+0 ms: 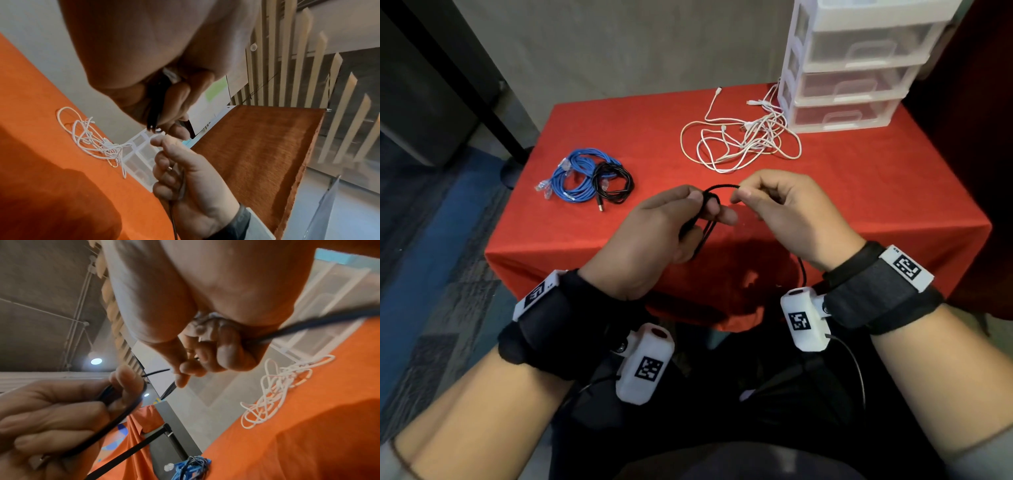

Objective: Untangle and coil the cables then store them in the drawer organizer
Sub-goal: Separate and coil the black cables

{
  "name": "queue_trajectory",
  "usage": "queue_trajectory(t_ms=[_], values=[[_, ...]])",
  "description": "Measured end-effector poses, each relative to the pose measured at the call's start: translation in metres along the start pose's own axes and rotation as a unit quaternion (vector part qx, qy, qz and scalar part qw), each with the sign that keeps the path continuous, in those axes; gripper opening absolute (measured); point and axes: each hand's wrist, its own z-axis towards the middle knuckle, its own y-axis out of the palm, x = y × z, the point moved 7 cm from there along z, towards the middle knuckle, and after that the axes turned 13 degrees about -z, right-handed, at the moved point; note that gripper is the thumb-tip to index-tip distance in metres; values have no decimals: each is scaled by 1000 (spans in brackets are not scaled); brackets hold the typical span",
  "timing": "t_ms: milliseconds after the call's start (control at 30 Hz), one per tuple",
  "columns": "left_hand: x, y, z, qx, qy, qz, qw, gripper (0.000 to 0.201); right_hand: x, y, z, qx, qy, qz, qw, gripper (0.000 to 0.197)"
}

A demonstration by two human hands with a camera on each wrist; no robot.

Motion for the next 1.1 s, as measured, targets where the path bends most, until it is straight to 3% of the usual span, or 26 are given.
queue_trajectory(t_ms=[167,300,367,533,700,733,833,900,1000,1100], values=[[11,1,-5,-22,27,-16,999,24,22,7,-8,-7,35,-19,999,19],[22,-4,3,-5,60,-108,992,24,12,37,-27,-90,4,-94,992,20],[19,-6,10,19,85,-96,992,23,-5,50,-38,-121,-23,-100,987,20],[3,-9,15,41,194,139,970,18,-42,45,-45,-161,-79,-137,974,20],[0,-5,8,12,232,442,866,21,-50,18,-35,-116,-100,-145,977,10],[-2,-3,8,3,204,431,879,22,-49,11,-31,-89,-96,-125,983,6],[-14,1,10,-36,47,272,961,37,-48,-5,-23,-9,-101,-77,992,8],[-15,8,8,-82,-9,181,980,36,-48,-10,-21,19,-113,-59,992,11],[-13,10,8,-105,-11,104,989,35,-40,-2,-22,-26,-81,42,995,11],[-13,8,9,-83,16,104,991,33,-33,7,-22,-32,-32,96,994,8]])
